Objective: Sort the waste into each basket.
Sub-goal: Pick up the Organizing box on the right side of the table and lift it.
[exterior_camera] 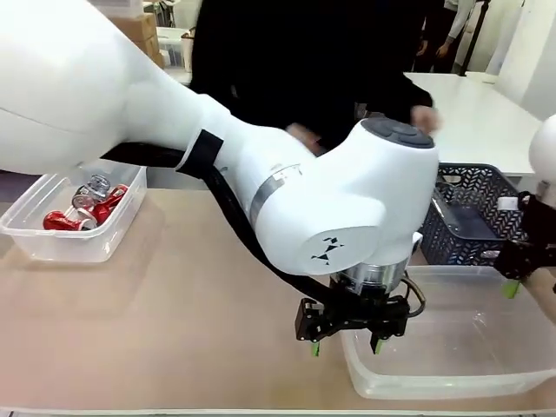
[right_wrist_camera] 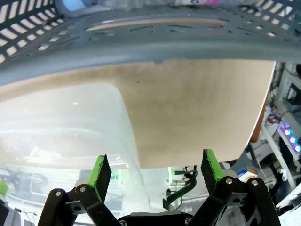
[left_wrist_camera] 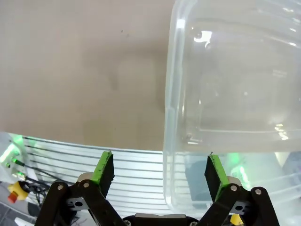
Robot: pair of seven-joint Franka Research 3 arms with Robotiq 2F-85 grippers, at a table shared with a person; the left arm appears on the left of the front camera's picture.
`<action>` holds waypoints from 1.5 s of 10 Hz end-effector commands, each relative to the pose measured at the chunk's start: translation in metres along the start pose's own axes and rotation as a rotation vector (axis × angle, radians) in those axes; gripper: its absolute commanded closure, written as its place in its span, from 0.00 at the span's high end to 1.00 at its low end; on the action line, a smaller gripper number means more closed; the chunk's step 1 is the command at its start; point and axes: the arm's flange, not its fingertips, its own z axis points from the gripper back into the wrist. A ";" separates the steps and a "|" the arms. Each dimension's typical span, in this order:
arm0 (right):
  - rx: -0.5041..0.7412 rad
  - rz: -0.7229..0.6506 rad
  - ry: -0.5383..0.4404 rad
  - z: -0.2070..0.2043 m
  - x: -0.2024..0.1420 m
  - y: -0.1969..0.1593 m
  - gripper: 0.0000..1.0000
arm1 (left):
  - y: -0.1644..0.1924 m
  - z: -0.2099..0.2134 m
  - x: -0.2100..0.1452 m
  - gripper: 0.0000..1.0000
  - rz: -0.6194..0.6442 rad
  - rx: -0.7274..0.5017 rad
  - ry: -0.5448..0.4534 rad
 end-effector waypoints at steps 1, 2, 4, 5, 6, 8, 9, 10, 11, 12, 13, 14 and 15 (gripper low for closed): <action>0.011 0.018 -0.025 -0.090 -0.068 -0.004 1.00 | -0.008 -0.008 0.004 1.00 0.047 -0.027 -0.008; 0.016 0.020 -0.020 -0.096 -0.072 -0.005 1.00 | -0.007 -0.014 0.011 1.00 0.057 -0.032 -0.002; 0.024 0.044 -0.005 -0.103 -0.080 -0.003 1.00 | -0.002 -0.020 0.027 1.00 0.095 -0.052 -0.004; 0.028 0.063 0.002 -0.104 -0.085 -0.001 1.00 | -0.001 -0.019 0.031 1.00 0.101 -0.080 0.030; 0.018 0.099 0.006 -0.106 -0.090 0.001 1.00 | 0.001 -0.019 0.034 1.00 0.122 -0.075 0.018; 0.021 0.125 0.018 -0.113 -0.097 0.004 0.72 | 0.005 -0.023 0.036 0.80 0.153 -0.092 0.045; 0.053 0.128 0.017 -0.115 -0.101 0.005 0.41 | 0.004 -0.023 0.034 0.42 0.165 -0.094 0.036; 0.043 0.133 0.017 -0.115 -0.103 0.006 0.12 | 0.004 -0.024 0.031 0.22 0.157 -0.094 0.033; 0.045 0.136 0.011 -0.115 -0.103 0.007 0.00 | 0.004 -0.024 0.031 0.00 0.157 -0.093 0.027; 0.032 0.130 0.001 -0.115 -0.105 0.007 0.00 | 0.004 -0.021 0.030 0.00 0.166 -0.108 0.027; 0.033 0.132 0.000 -0.114 -0.106 0.007 0.00 | 0.004 -0.020 0.029 0.00 0.165 -0.117 0.027; 0.035 0.125 -0.003 -0.115 -0.107 0.005 0.04 | 0.004 -0.020 0.027 0.05 0.163 -0.113 0.021; 0.035 0.127 -0.002 -0.115 -0.107 0.005 0.00 | 0.004 -0.020 0.027 0.00 0.164 -0.112 0.019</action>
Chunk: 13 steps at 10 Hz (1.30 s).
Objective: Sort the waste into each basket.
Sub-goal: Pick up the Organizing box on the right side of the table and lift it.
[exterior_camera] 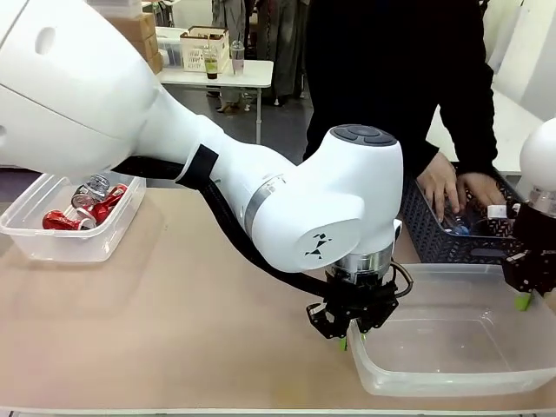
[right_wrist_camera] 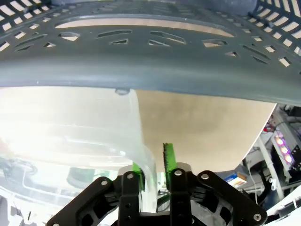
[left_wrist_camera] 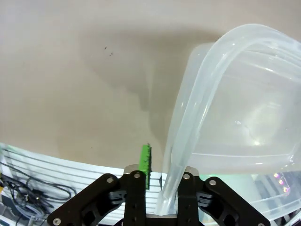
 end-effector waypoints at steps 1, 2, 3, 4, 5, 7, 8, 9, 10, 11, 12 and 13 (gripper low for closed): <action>0.024 0.021 -0.036 -0.104 -0.112 0.016 0.00 | 0.007 0.000 -0.005 0.00 0.039 -0.013 -0.024; 0.025 0.018 -0.034 -0.102 -0.112 0.015 0.00 | 0.008 0.002 -0.006 0.00 0.038 -0.014 -0.029; 0.034 -0.010 -0.016 -0.098 -0.113 0.015 0.00 | 0.009 0.005 -0.006 0.00 0.037 -0.020 -0.031; 0.033 -0.042 0.002 -0.095 -0.115 0.015 0.00 | 0.011 0.009 -0.006 0.00 0.030 -0.026 -0.028; 0.028 -0.090 0.024 -0.084 -0.120 0.017 0.00 | 0.017 0.017 -0.005 0.00 0.016 -0.043 -0.014; 0.043 -0.161 0.073 -0.036 -0.133 0.027 0.00 | 0.041 0.050 0.000 0.00 -0.021 -0.068 -0.032; 0.042 -0.168 0.087 -0.007 -0.137 0.038 0.00 | 0.060 0.072 0.003 0.00 -0.031 -0.086 -0.050; 0.041 -0.174 0.077 0.022 -0.137 0.053 0.00 | 0.084 0.094 0.007 0.00 -0.022 -0.100 -0.071; 0.052 -0.197 0.061 0.050 -0.130 0.072 0.00 | 0.116 0.121 0.014 0.00 -0.020 -0.105 -0.059; 0.094 -0.219 0.002 0.071 -0.117 0.090 0.00 | 0.148 0.143 0.019 0.00 -0.032 -0.135 -0.073; 0.111 -0.221 -0.046 0.088 -0.102 0.109 0.00 | 0.178 0.162 0.023 0.00 -0.007 -0.158 -0.121; 0.130 -0.208 -0.052 0.100 -0.087 0.130 0.00 | 0.205 0.176 0.024 0.00 0.011 -0.158 -0.167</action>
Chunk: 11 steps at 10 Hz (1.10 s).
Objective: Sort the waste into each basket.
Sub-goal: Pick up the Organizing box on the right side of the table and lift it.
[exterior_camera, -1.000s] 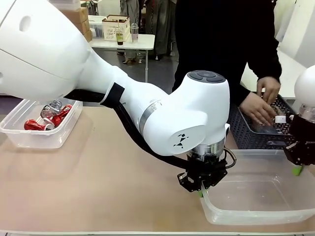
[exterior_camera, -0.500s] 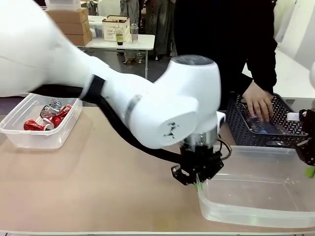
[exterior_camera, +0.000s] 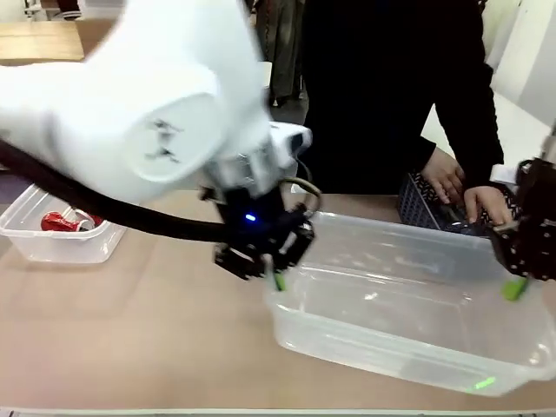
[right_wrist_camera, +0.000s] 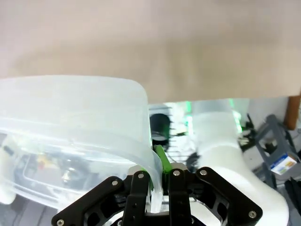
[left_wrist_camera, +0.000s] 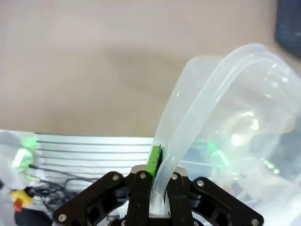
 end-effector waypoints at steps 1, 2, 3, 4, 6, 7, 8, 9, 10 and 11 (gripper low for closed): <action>0.007 -0.013 0.001 0.007 0.036 0.029 0.00 | 0.072 0.037 0.017 0.00 0.033 0.027 -0.110; 0.045 -0.060 -0.047 0.016 0.051 0.050 0.00 | 0.090 0.043 0.020 0.00 0.012 0.047 -0.114; 0.042 -0.026 -0.034 0.025 0.062 0.067 0.00 | 0.105 0.045 0.025 0.00 0.033 0.067 -0.118; -0.017 -0.014 -0.020 0.030 0.073 0.083 0.00 | 0.114 0.047 0.027 0.00 0.058 0.065 -0.120; -0.131 0.061 0.001 0.023 0.092 0.113 0.00 | 0.121 0.047 0.037 0.00 0.108 0.032 -0.100; -0.143 0.106 0.003 0.018 0.097 0.117 0.00 | 0.124 0.046 0.045 0.00 0.152 0.022 -0.067; -0.140 0.123 -0.004 0.015 0.101 0.117 0.00 | 0.128 0.043 0.052 0.00 0.201 0.017 -0.025; -0.122 0.120 -0.031 0.016 0.105 0.114 0.00 | 0.129 0.040 0.056 0.00 0.214 0.020 -0.002; -0.100 0.100 -0.037 0.018 0.109 0.106 0.00 | 0.127 0.031 0.061 0.00 0.213 0.045 0.033; -0.055 0.139 0.020 0.009 0.092 0.146 0.00 | 0.110 0.027 0.044 0.00 0.131 0.020 -0.035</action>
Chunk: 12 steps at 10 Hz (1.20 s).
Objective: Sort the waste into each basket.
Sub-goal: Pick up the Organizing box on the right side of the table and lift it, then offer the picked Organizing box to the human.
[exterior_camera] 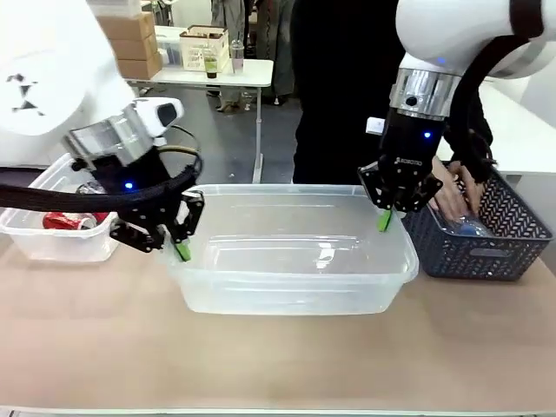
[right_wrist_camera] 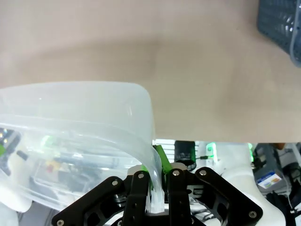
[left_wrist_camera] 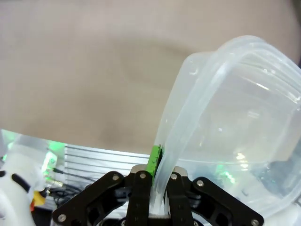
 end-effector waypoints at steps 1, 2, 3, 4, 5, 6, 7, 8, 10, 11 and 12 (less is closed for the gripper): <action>-0.010 -0.001 0.003 -0.001 -0.001 -0.001 0.00 | 0.006 0.007 -0.004 0.00 -0.002 -0.003 -0.031; -0.010 -0.001 0.003 -0.001 -0.001 -0.001 0.00 | 0.006 0.007 -0.004 0.00 -0.002 -0.003 -0.031; -0.010 -0.001 0.003 -0.001 -0.001 -0.001 0.00 | 0.006 0.007 -0.004 0.00 -0.002 -0.003 -0.031; -0.010 -0.001 0.003 -0.001 -0.001 -0.001 0.00 | 0.006 0.007 -0.004 0.00 -0.002 -0.003 -0.031; -0.010 -0.001 0.003 -0.001 -0.001 -0.001 0.00 | 0.006 0.007 -0.004 0.00 -0.002 -0.003 -0.031; -0.010 -0.001 0.003 -0.001 -0.001 -0.001 0.00 | 0.006 0.007 -0.004 0.00 -0.002 -0.003 -0.031; -0.010 -0.001 0.003 -0.001 -0.001 -0.001 0.00 | 0.006 0.007 -0.004 0.00 -0.002 -0.003 -0.031; -0.010 -0.001 0.003 -0.001 -0.001 -0.001 0.00 | 0.006 0.007 -0.004 0.00 -0.002 -0.003 -0.031; -0.010 -0.001 0.003 -0.001 -0.001 -0.001 0.00 | 0.006 0.007 -0.004 0.00 -0.002 -0.003 -0.031; -0.010 -0.001 0.003 -0.001 -0.001 -0.001 0.00 | 0.006 0.007 -0.004 0.00 -0.002 -0.003 -0.031; -0.010 -0.001 0.003 -0.001 -0.001 -0.001 0.00 | 0.006 0.007 -0.004 0.00 -0.002 -0.003 -0.031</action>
